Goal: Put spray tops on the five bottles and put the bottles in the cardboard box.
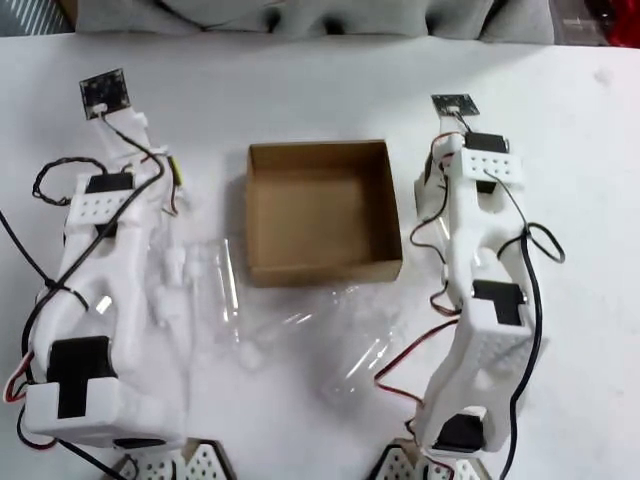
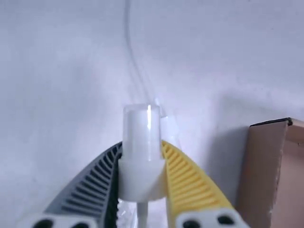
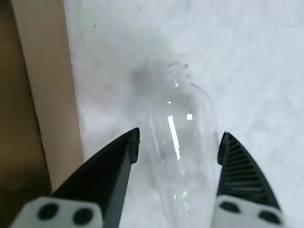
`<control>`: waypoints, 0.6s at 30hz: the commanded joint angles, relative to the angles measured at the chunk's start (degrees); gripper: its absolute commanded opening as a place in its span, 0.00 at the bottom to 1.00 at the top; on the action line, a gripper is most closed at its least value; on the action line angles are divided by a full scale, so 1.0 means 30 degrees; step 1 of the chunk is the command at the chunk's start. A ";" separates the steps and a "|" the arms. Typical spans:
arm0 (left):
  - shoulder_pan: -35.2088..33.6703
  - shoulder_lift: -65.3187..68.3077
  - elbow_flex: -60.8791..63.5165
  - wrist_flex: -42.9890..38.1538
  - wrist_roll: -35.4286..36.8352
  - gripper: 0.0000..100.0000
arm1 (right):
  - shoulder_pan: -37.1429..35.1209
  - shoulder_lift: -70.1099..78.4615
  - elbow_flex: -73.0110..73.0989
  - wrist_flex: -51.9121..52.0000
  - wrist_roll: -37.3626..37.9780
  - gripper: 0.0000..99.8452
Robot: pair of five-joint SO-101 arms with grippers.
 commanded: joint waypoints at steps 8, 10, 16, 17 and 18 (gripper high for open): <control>0.0044 -0.0923 -0.0234 -0.0498 -0.0117 0.02 | -0.0103 0.0103 -0.0879 0.0190 0.1289 0.23; 0.0044 -0.0923 -0.0234 -0.0498 -0.0117 0.02 | -0.0132 0.0103 -0.0879 0.0337 0.1758 0.23; 0.0044 -0.0923 -0.0234 -0.0498 -0.0117 0.02 | -0.0337 0.0132 -0.0879 0.0982 0.2462 0.23; 0.0044 -0.0923 -0.0234 -0.0498 -0.0117 0.02 | -0.0337 0.0132 -0.0879 0.0982 0.2491 0.23; 0.0044 -0.0923 -0.0234 -0.0498 -0.0117 0.02 | -0.0337 0.0132 -0.0879 0.0982 0.2491 0.24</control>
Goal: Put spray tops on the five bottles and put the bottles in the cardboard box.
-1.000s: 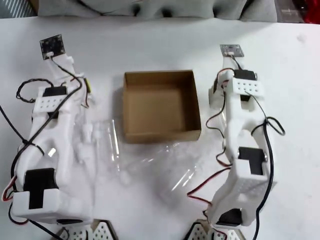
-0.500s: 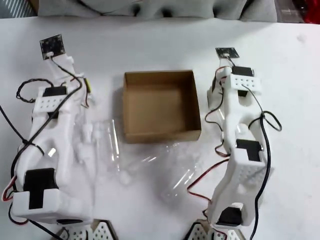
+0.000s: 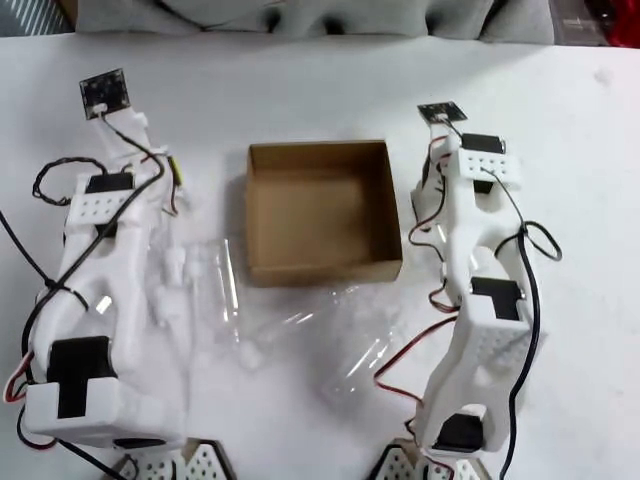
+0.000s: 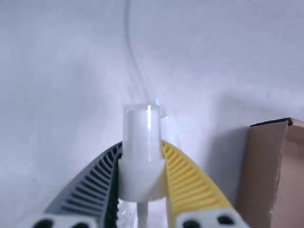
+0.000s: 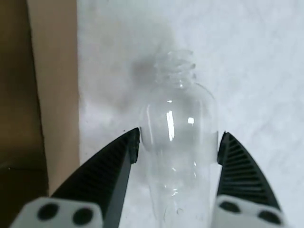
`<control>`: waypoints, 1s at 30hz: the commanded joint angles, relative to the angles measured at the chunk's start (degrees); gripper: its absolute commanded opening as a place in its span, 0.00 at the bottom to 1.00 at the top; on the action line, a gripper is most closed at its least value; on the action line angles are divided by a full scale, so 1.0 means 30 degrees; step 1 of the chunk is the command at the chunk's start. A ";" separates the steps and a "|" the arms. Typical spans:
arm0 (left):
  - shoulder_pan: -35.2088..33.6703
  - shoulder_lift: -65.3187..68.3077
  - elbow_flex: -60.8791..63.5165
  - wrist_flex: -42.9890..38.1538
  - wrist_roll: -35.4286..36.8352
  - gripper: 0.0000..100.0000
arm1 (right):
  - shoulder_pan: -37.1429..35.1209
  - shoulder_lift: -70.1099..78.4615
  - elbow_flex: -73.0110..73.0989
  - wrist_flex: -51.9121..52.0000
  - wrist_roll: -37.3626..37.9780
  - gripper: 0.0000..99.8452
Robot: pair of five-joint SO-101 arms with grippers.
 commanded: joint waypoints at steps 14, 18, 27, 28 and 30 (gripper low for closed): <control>0.0044 -0.0923 -0.0234 -0.0498 -0.0117 0.02 | -0.0454 -0.0190 -0.0762 0.0132 0.1377 0.21; 0.0044 -0.0923 -0.0234 -0.0498 -0.0117 0.02 | -0.0542 0.0103 -0.0879 0.0073 0.1582 0.08; 0.0015 -0.1128 -0.0410 -0.0322 -0.0088 0.02 | -0.0015 0.1011 -0.4864 0.2799 0.0674 0.02; -0.0015 -0.1304 -0.0410 -0.0322 -0.0088 0.02 | 0.0044 0.0777 -0.5333 0.3414 0.0322 0.02; -0.0044 -0.2154 -0.0381 0.0117 -0.0088 0.02 | 0.0103 0.0073 -0.5949 0.4586 -0.0059 0.02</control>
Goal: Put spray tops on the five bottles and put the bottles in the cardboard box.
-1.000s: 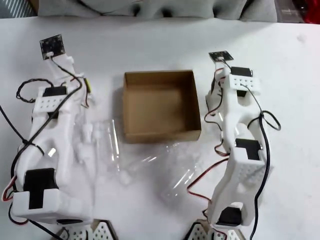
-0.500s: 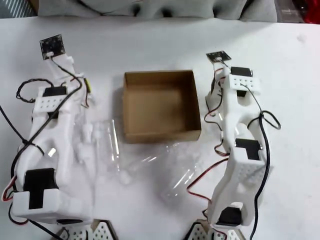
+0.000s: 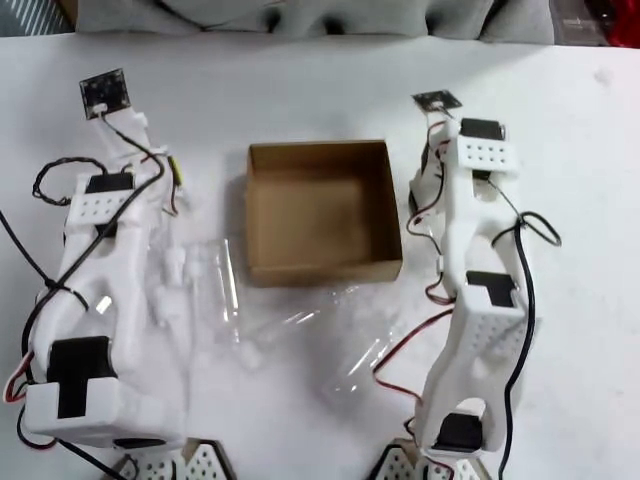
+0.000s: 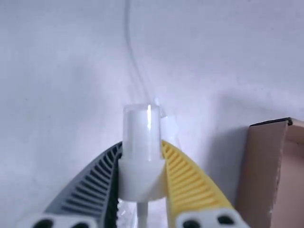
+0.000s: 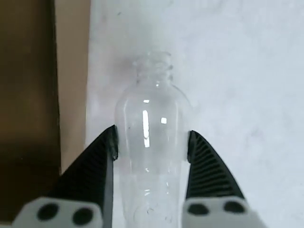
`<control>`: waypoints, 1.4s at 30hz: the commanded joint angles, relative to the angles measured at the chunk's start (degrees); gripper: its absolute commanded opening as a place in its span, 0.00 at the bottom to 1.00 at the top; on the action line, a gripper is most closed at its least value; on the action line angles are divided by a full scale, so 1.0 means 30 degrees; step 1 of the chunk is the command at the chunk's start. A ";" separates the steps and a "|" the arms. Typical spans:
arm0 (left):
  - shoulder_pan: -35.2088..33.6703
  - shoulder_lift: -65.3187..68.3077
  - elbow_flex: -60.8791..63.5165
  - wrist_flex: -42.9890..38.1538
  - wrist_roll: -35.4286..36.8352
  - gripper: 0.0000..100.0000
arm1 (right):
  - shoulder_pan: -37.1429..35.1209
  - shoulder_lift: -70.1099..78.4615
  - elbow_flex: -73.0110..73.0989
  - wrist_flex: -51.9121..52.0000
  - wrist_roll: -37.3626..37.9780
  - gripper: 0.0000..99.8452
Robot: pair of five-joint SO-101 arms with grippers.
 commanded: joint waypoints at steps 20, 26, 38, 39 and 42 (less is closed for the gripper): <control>-0.0396 -1.5106 0.0264 0.4542 -0.0088 0.02 | -0.2623 -2.1758 1.0022 0.1275 -0.2403 0.02; -0.0366 -1.8916 0.2256 0.3282 0.0615 0.02 | -0.5700 -2.5333 1.4535 -0.3414 -0.4747 0.02; -0.0366 -2.2022 0.5626 -0.4601 0.4806 0.02 | -1.0388 -2.6916 2.1275 -1.2996 -0.4982 0.02; -0.0366 -2.2051 0.5685 -0.5040 0.4806 0.02 | -1.0740 -2.7179 2.2095 -1.4022 -0.4982 0.02; -0.0366 -2.2051 0.5685 -0.7033 0.4777 0.02 | -1.1502 -2.8293 2.4850 -1.7451 -0.4982 0.02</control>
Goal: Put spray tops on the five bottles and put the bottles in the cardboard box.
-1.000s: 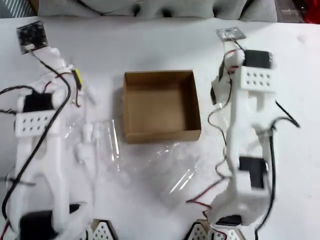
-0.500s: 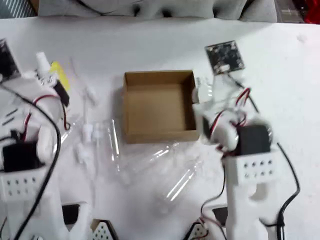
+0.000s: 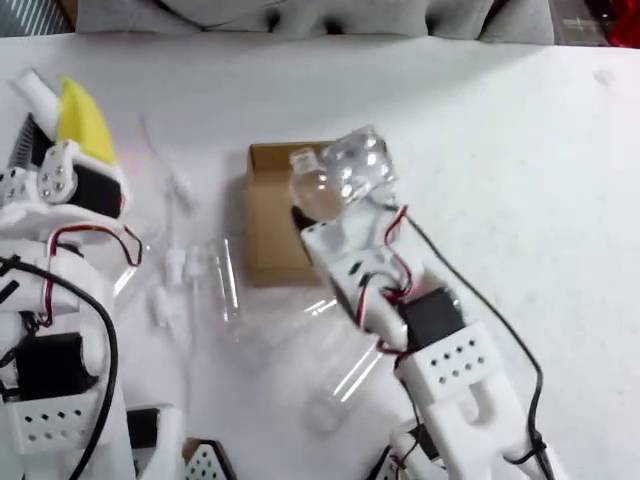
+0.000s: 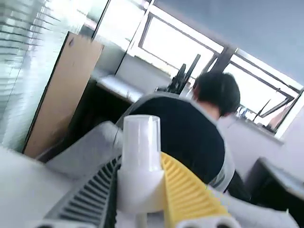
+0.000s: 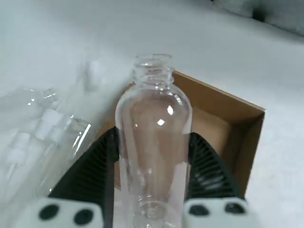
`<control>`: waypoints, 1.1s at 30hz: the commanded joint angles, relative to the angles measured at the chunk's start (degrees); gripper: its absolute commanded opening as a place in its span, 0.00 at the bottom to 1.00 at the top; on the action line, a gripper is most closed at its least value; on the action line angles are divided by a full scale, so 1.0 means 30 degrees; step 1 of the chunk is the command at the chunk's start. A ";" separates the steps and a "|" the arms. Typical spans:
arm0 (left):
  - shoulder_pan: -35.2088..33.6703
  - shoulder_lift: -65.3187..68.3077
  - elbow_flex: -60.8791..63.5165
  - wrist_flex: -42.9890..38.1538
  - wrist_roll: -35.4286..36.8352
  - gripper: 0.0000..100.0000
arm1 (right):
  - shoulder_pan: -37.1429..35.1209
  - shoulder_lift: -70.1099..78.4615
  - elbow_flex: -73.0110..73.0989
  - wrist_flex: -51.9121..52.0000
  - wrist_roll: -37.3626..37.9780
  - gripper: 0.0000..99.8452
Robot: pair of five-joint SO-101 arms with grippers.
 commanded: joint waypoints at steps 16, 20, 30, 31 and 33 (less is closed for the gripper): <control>0.4557 -0.0454 0.0176 -0.7355 0.0176 0.02 | -0.3414 -0.7780 1.1839 -1.4960 -0.0176 0.02; 0.6784 -0.0425 0.1026 -0.9377 0.0176 0.02 | -0.3267 -0.8630 1.3568 -1.6689 -0.0176 0.02; 0.9099 -0.0366 0.1905 -0.9788 -0.2432 0.02 | -0.3355 -0.9509 1.4330 -1.6659 -0.0176 0.02; 0.9392 -0.0366 0.2110 -0.9788 -0.2579 0.02 | -0.3355 -0.9509 1.4330 -1.6659 -0.0176 0.02; 0.9597 -0.0366 0.2403 -0.9788 -0.2696 0.02 | -0.3355 -0.9509 1.4330 -1.6659 -0.0176 0.02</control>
